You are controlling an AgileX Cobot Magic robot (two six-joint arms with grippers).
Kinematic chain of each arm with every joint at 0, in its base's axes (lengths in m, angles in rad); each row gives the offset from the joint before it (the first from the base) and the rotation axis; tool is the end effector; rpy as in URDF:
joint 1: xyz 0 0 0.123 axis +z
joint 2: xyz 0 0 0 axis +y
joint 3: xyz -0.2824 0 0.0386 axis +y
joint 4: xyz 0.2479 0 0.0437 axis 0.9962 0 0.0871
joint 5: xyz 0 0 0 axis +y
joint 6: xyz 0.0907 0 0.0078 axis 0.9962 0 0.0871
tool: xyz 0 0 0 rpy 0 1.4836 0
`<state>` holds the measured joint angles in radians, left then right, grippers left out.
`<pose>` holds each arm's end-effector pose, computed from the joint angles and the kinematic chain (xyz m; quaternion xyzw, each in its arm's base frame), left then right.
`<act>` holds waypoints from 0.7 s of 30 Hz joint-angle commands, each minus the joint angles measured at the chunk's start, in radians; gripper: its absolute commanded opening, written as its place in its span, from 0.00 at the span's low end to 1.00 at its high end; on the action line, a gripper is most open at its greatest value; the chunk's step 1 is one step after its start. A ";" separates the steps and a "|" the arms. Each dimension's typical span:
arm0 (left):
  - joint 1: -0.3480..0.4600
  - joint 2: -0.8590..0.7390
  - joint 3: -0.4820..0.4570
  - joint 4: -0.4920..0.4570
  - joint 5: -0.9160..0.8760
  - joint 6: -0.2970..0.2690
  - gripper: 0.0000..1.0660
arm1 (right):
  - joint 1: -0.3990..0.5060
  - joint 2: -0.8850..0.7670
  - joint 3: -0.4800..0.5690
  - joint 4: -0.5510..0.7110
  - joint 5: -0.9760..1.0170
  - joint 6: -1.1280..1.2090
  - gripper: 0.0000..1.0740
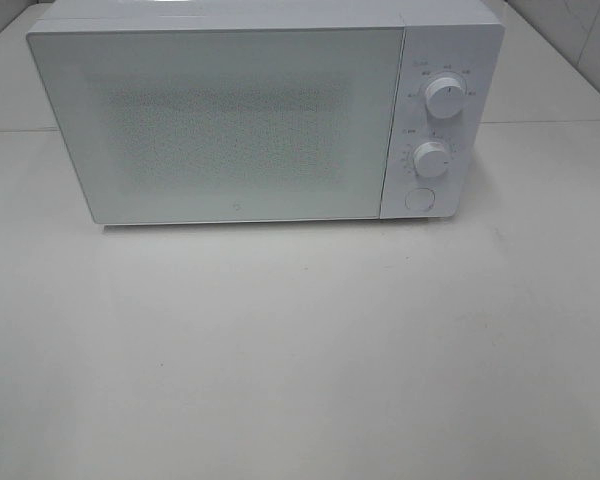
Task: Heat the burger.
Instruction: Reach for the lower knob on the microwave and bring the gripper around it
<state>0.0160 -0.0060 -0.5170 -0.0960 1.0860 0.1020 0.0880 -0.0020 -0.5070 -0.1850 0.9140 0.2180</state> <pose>-0.0089 -0.0079 0.2801 0.0397 0.8519 -0.0171 0.5219 -0.0004 -0.0134 0.2924 0.0496 0.8051 -0.0023 0.5911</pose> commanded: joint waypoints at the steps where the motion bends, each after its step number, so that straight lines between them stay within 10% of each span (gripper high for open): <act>1: 0.002 -0.004 0.000 -0.007 -0.015 0.002 0.92 | -0.009 0.019 -0.010 -0.011 -0.051 0.003 0.71; 21: 0.002 -0.004 0.000 -0.007 -0.015 0.002 0.92 | -0.009 0.372 -0.007 -0.024 -0.457 0.003 0.71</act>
<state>0.0160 -0.0060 -0.5170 -0.0960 1.0860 0.1020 0.0880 0.3430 -0.5100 -0.2050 0.5020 0.2180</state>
